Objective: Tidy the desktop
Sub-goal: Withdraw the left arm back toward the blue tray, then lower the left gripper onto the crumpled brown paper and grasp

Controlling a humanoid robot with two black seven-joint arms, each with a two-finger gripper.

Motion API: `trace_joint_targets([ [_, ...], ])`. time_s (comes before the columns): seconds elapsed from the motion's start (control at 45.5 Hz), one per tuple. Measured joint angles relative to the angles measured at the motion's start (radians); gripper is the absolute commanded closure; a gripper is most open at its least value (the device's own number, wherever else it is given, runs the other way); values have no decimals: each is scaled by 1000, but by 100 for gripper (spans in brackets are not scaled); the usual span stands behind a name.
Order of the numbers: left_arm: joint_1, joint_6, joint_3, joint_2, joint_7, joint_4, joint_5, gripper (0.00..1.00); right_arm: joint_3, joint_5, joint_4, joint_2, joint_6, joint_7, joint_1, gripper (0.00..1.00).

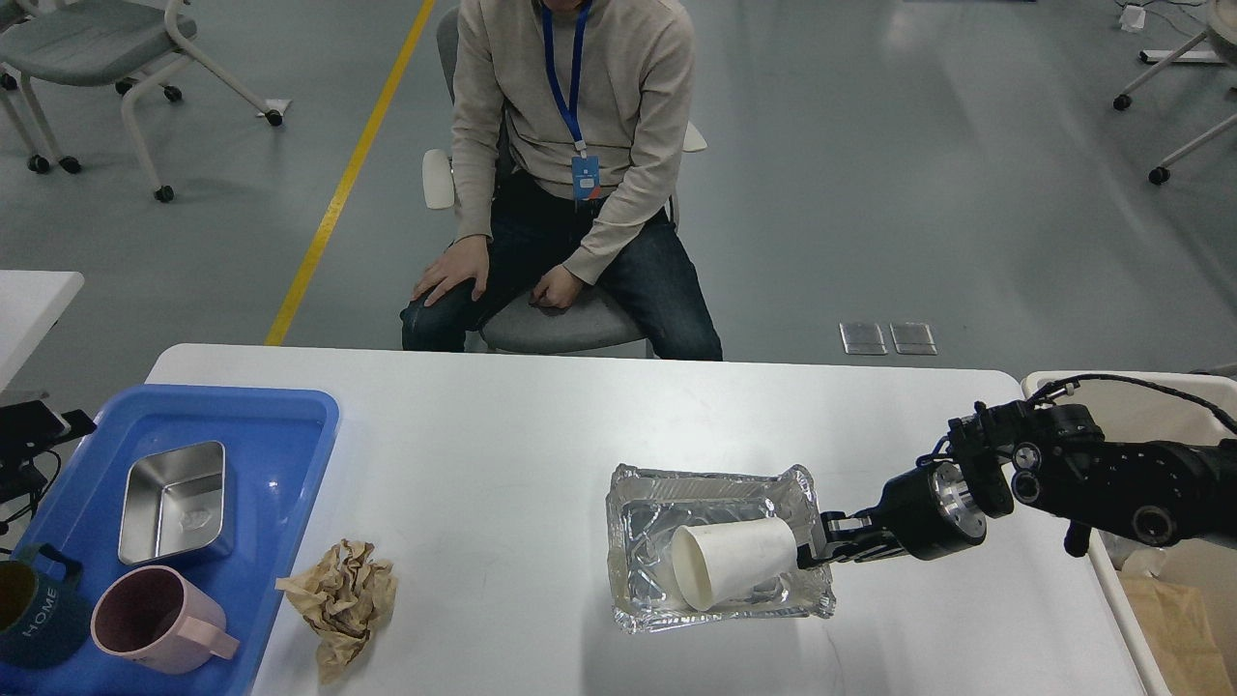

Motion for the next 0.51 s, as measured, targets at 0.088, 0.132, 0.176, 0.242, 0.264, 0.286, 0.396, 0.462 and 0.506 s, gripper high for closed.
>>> trace_joint_targets([
  [0.088, 11, 31, 32, -50, 1, 12, -1, 24, 1, 0, -1, 3, -2, 0, 0, 100],
  [0.132, 24, 44, 41, -82, 1, 23, -1, 24, 1, 0, -1, 3, -3, 0, 0, 100],
  [0.176, 40, 52, 45, -114, 1, 34, -2, 24, 1, 0, -1, 4, -4, 0, 0, 100],
  [0.242, 72, 67, 46, -170, 3, 52, -3, 24, 2, 0, -1, 4, -5, 0, 0, 100],
  [0.264, 82, 74, 46, -187, 4, 56, -3, 24, 2, 0, -1, 4, -5, 0, 0, 100],
  [0.286, 94, 83, 46, -208, 6, 60, -3, 24, 3, 0, -1, 4, -5, 0, 0, 100],
  [0.396, 138, 120, 46, -291, 12, 82, -4, 24, 4, 0, -1, 4, -6, 0, 0, 100],
  [0.462, 151, 131, 45, -336, 15, 95, 0, 24, 6, 0, -1, 4, -6, 0, 0, 100],
  [0.506, 154, 136, 44, -362, 16, 103, 2, 24, 7, 0, 0, 3, -6, 0, 0, 100],
])
